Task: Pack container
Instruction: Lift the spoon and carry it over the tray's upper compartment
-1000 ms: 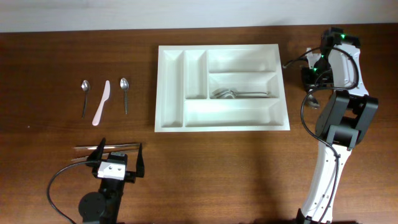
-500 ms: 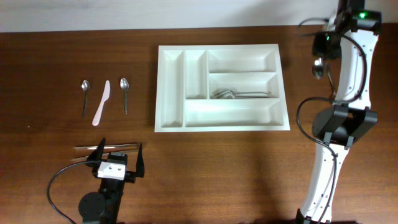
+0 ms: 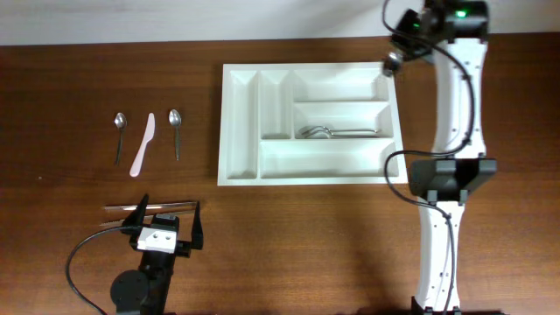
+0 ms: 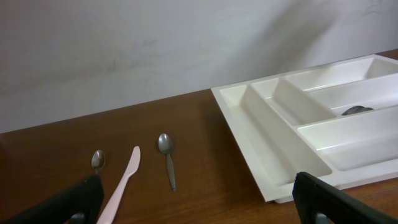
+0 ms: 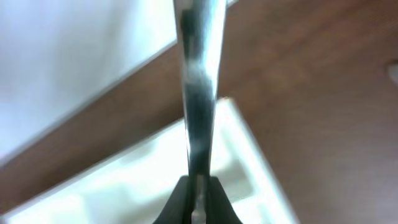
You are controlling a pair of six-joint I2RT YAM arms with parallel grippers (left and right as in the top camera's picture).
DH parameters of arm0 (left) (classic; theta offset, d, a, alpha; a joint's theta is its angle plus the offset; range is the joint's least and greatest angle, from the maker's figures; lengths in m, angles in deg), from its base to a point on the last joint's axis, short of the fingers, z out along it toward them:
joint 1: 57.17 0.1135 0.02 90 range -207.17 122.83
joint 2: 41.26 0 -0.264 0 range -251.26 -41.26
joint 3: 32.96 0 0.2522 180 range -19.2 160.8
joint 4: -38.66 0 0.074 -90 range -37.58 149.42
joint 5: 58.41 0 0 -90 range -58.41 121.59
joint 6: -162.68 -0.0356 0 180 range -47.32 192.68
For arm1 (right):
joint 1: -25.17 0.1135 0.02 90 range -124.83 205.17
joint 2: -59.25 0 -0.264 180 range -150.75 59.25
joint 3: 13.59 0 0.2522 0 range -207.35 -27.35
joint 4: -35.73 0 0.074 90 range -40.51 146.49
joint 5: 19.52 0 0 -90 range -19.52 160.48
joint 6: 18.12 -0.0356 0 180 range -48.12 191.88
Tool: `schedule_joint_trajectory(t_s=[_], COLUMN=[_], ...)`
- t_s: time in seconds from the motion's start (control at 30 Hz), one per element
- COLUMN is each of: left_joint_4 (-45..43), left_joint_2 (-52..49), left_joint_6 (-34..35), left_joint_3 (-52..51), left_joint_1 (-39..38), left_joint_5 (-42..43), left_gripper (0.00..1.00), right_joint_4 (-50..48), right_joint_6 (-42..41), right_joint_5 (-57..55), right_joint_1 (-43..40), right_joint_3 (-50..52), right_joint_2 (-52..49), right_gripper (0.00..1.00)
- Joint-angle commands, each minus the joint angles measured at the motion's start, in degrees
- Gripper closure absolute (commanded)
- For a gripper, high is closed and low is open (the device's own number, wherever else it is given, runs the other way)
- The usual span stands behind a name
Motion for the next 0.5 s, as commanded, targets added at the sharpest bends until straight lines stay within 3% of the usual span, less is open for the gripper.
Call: schedule_joint_trajectory(t_s=[0.0, 0.33, 0.47], left_joint_4=[0.1, 0.1, 0.1], left_joint_2=[0.4, 0.4, 0.4], left_joint_6=[-0.7, -0.7, -0.7], left_joint_3=[-0.3, -0.3, -0.3], left_joint_1=[0.4, 0.4, 0.4], left_joint_5=[-0.4, -0.4, -0.4], left_gripper=[0.01, 0.01, 0.01], right_joint_4=[-2.8, -3.9, -3.9], right_joint_6=[-16.6, -51.5, -61.1], right_joint_5=[-1.1, -3.4, -2.9], right_joint_1=[3.1, 7.4, 8.5], right_joint_3=[0.6, 10.9, 15.4], right_joint_2=[0.7, 0.7, 0.7], right_gripper=[0.96, 0.96, 0.96])
